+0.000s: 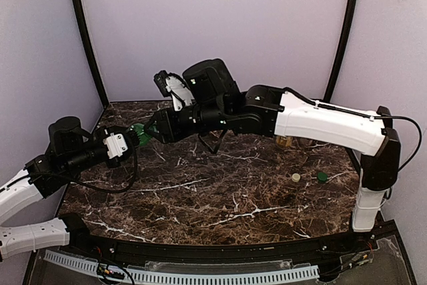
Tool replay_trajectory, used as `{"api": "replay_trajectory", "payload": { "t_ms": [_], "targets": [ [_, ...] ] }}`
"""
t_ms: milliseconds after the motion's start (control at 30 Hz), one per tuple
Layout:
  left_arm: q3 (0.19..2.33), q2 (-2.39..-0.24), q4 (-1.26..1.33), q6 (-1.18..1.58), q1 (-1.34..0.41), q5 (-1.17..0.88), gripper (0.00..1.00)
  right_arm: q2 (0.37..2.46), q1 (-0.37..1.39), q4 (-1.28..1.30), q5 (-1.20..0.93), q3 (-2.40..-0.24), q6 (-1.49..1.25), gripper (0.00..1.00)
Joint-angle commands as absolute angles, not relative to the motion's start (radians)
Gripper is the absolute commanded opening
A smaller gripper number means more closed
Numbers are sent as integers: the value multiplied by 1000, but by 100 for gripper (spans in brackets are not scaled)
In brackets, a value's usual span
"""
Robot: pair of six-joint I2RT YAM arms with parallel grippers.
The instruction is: Unscrew the bottle caps
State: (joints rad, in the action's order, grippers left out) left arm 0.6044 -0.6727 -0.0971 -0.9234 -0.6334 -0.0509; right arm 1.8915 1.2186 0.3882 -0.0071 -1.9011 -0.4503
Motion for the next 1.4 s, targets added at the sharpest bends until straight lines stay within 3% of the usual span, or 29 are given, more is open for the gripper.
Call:
{"api": "replay_trajectory", "payload": {
  "t_ms": [0, 167, 333, 467, 600, 833, 1367],
  "targets": [
    [588, -667, -70, -929, -640, -50, 12, 1915, 1227, 388, -3, -1912, -443, 50],
    [592, -669, -71, -932, -640, -48, 12, 1922, 1226, 388, -4, -1915, -439, 31],
    [591, -667, -81, -937, -640, -56, 12, 1912, 1227, 362, -11, -1903, -378, 0],
    [600, -661, -142, -935, -639, -100, 11, 1886, 1229, 315, -114, -1864, -167, 0],
    [617, -661, -287, -948, -640, -192, 11, 1792, 1270, 306, -217, -1754, 251, 0],
    [610, -641, -440, -1024, -639, -300, 10, 1632, 1325, 301, -156, -1525, 826, 0],
    [603, -638, -509, -1070, -640, -375, 9, 1583, 1373, 260, 76, -1429, 1229, 0]
  ]
}}
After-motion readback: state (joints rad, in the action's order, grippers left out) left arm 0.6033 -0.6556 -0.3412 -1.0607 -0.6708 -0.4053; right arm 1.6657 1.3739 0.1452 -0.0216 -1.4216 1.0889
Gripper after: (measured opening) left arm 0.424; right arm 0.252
